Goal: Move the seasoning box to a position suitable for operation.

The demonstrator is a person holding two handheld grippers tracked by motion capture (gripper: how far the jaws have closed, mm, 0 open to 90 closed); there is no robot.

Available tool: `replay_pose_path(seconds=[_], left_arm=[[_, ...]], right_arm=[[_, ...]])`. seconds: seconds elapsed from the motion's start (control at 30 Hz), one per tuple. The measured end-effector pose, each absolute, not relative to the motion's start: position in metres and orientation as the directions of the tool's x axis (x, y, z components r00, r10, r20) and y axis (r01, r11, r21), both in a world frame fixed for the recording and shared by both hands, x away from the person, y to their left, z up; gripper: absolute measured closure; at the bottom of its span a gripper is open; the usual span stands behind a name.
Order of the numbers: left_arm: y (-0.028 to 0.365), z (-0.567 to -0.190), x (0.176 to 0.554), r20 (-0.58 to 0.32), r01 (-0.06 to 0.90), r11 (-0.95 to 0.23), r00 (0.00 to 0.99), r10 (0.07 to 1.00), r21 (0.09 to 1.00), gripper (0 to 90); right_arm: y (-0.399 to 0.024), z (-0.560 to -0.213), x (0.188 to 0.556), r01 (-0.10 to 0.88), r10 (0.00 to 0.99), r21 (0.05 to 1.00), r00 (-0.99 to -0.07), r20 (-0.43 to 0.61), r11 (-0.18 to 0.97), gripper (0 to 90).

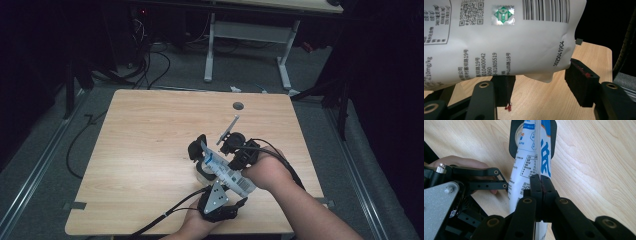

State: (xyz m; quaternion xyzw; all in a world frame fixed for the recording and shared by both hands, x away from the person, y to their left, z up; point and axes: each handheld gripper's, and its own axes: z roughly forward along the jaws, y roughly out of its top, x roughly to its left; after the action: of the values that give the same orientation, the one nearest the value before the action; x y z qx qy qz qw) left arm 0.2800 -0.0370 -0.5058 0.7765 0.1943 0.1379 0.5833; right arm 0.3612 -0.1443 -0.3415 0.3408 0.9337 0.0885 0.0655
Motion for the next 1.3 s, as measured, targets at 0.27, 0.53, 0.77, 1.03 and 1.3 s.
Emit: replay_pose_path(seconds=[0.27, 0.53, 0.77, 1.03, 1.3], left_arm=[[-0.0376, -0.5053, 0.28, -0.013, 0.141, -0.243, 0.887, 0.462, 0.96, 43.0], [-0.0386, -0.5055, 0.2795, -0.01, 0.14, -0.249, 0.888, 0.46, 0.958, 43.1], [-0.0393, -0.5049, 0.2798, -0.017, 0.147, -0.247, 0.886, 0.463, 0.958, 43.0], [-0.0387, -0.5043, 0.2807, -0.019, 0.149, -0.244, 0.884, 0.466, 0.958, 42.9], [-0.0378, -0.5033, 0.2807, -0.01, 0.14, -0.243, 0.882, 0.472, 0.96, 43.0]], right_arm=[[-0.1458, -0.341, 0.3613, 0.621, 0.645, 0.21, -0.761, -0.068, 0.755, 90.0], [-0.1483, -0.3418, 0.3623, 0.627, 0.649, 0.207, -0.759, -0.055, 0.751, 90.0], [-0.1476, -0.3418, 0.3635, 0.629, 0.651, 0.203, -0.757, -0.057, 0.75, 90.0], [-0.1455, -0.342, 0.3653, 0.622, 0.643, 0.199, -0.763, -0.064, 0.757, 90.0], [-0.1433, -0.3402, 0.3653, 0.619, 0.642, 0.204, -0.764, -0.07, 0.759, 90.0]])
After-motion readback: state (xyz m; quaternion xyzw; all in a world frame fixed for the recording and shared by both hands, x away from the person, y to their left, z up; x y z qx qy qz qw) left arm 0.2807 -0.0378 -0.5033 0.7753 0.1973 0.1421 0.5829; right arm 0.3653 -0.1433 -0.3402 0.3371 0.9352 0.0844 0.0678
